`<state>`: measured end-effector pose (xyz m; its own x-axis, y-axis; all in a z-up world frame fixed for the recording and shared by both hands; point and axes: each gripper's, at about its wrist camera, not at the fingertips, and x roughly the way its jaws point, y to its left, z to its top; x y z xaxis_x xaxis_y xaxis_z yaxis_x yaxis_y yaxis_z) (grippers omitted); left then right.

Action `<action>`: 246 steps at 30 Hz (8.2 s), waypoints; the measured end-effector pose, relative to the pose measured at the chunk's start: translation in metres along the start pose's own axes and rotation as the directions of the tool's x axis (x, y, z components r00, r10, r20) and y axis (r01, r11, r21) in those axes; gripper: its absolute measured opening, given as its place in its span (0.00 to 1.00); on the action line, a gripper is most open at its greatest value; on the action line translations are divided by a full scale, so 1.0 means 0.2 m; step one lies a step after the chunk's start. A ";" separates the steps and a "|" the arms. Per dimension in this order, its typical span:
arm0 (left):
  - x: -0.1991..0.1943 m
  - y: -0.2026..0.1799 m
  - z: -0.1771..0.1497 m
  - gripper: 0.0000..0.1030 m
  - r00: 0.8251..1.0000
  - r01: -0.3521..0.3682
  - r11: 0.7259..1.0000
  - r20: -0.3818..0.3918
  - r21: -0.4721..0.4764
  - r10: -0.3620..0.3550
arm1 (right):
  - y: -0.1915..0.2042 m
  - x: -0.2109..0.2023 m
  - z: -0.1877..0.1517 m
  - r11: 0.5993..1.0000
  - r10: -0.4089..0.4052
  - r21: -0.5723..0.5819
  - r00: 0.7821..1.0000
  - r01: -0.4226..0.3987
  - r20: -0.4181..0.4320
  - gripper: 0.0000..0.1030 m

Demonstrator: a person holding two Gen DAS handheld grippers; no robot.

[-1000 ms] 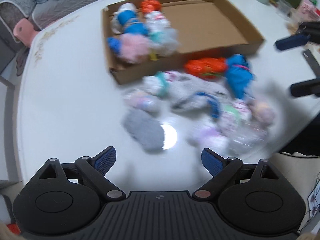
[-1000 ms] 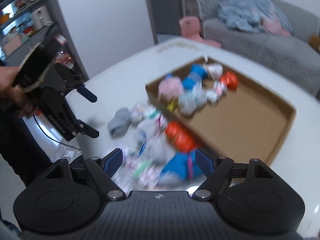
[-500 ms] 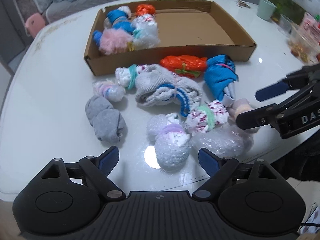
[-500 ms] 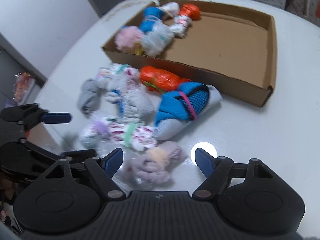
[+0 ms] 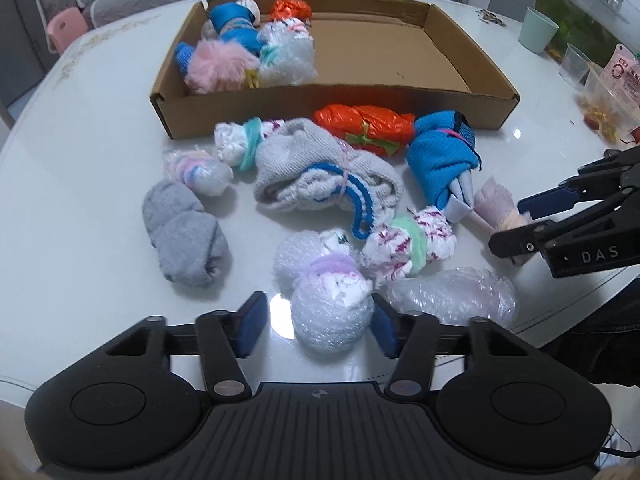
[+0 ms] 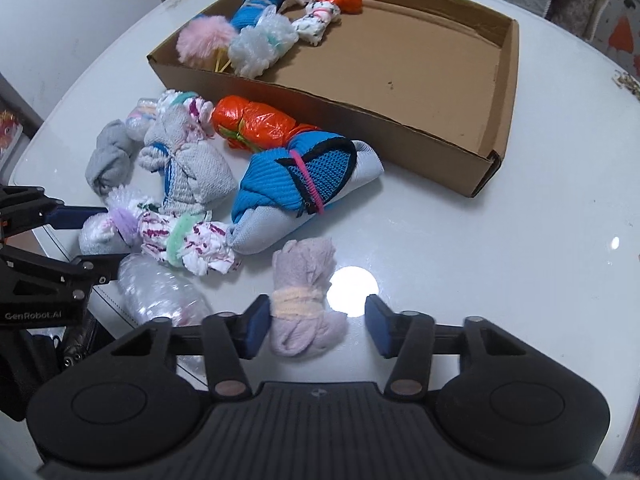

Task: Organize objects
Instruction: 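Grasp white bagged sock ball with left gripper while right gripper grasps lilac sock roll, then carry sock ball with left gripper into box while right gripper carries lilac roll in, then open both grippers to release the items and move back to the pile, then grasp grey sock roll with left gripper while right gripper grasps blue sock bundle, then carry grey sock roll with left gripper into box while right gripper carries blue bundle in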

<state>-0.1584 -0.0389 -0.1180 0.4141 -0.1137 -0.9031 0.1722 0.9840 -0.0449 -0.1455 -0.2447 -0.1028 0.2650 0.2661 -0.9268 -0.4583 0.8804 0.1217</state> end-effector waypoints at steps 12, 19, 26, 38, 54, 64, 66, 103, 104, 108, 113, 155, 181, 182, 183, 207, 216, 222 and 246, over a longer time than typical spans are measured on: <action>0.02 0.01 0.02 0.41 1.000 -0.006 1.000 -0.004 -0.013 0.006 | 0.01 0.00 0.01 1.000 -0.008 -0.025 1.000 0.007 -0.004 0.25; 0.02 0.01 0.02 0.39 1.000 0.012 1.000 -0.024 -0.021 -0.013 | -0.01 -0.02 0.01 1.000 -0.002 -0.018 1.000 0.002 0.008 0.24; -0.04 0.00 0.04 0.38 1.000 -0.004 1.000 -0.020 0.011 0.005 | -0.04 -0.08 0.00 1.000 0.003 -0.014 1.000 -0.002 0.025 0.24; -0.41 -0.08 0.35 0.38 0.973 -0.034 0.988 0.229 0.149 -0.001 | -0.24 -0.39 0.12 0.998 -0.029 0.055 0.973 0.017 0.228 0.24; -0.13 -0.20 1.12 0.39 0.940 -0.033 0.967 0.337 0.253 -0.057 | -0.43 -0.41 0.70 0.993 -0.063 0.120 0.895 0.011 0.441 0.24; 0.24 -0.18 1.24 0.39 0.961 0.008 0.960 0.263 0.279 -0.085 | -0.45 -0.12 0.87 0.991 0.033 0.106 0.917 -0.082 0.397 0.24; 0.31 -0.18 1.24 0.39 0.964 0.013 0.959 0.252 0.284 -0.088 | -0.44 -0.06 0.90 0.992 0.034 0.102 0.926 -0.077 0.375 0.24; 0.62 -0.05 1.27 0.59 0.983 0.035 0.983 0.169 0.180 -0.066 | -0.40 0.22 1.01 0.987 0.016 0.151 0.970 -0.054 0.244 0.37; 0.61 -0.05 1.27 0.61 0.983 0.035 0.983 0.172 0.180 -0.066 | -0.41 0.22 1.02 0.986 0.016 0.155 0.969 -0.056 0.247 0.39; 0.56 -0.06 1.27 0.64 0.982 0.032 0.982 0.176 0.188 -0.066 | -0.42 0.19 1.02 0.986 0.011 0.159 0.967 -0.053 0.253 0.39; 0.49 -0.05 1.26 0.67 0.983 0.023 0.983 0.176 0.181 -0.056 | -0.40 0.14 1.01 0.985 0.018 0.162 0.967 -0.060 0.253 0.51; -0.28 -0.10 0.80 0.99 0.988 -0.024 0.976 0.156 0.216 -0.010 | 0.00 -0.38 0.62 0.995 0.042 0.066 0.918 -0.074 0.394 0.93; -0.05 0.33 0.22 0.99 0.986 -0.165 0.981 -0.015 -0.103 0.164 | 0.25 -0.02 0.29 0.994 0.009 0.109 0.989 -0.025 0.150 0.94; -0.03 0.34 0.22 0.99 0.985 -0.171 0.978 -0.017 -0.116 0.170 | 0.24 0.00 0.29 0.991 0.009 0.132 0.990 -0.028 0.142 0.94; -0.01 0.35 0.22 0.99 0.985 -0.173 0.976 -0.023 -0.129 0.172 | 0.24 0.02 0.30 0.989 0.004 0.148 0.991 -0.024 0.135 0.94; 0.12 0.37 0.15 0.77 0.988 -0.145 0.975 0.036 -0.166 0.153 | 0.20 0.11 0.24 0.986 -0.038 0.164 0.997 0.026 0.072 0.51; 0.09 0.35 0.16 0.48 0.991 -0.130 0.983 0.011 -0.127 0.133 | 0.17 0.07 0.18 0.988 -0.034 0.150 0.998 0.025 0.057 0.50; -0.02 0.41 0.17 0.47 0.971 -0.238 0.960 -0.023 -0.148 0.238 | 0.11 -0.03 0.13 0.989 -0.042 0.144 0.996 0.032 0.072 0.49; 0.21 -0.30 1.12 0.48 0.954 0.004 0.938 0.282 0.346 -0.108 | -0.30 -0.19 0.78 0.995 -0.085 -0.022 0.914 0.102 0.397 0.49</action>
<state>0.0498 -0.1343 -0.0577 0.6280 -0.2527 -0.7360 0.4724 0.8754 0.1025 0.0043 -0.2471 -0.0191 0.6176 0.3244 -0.7164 -0.4477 0.8940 0.0188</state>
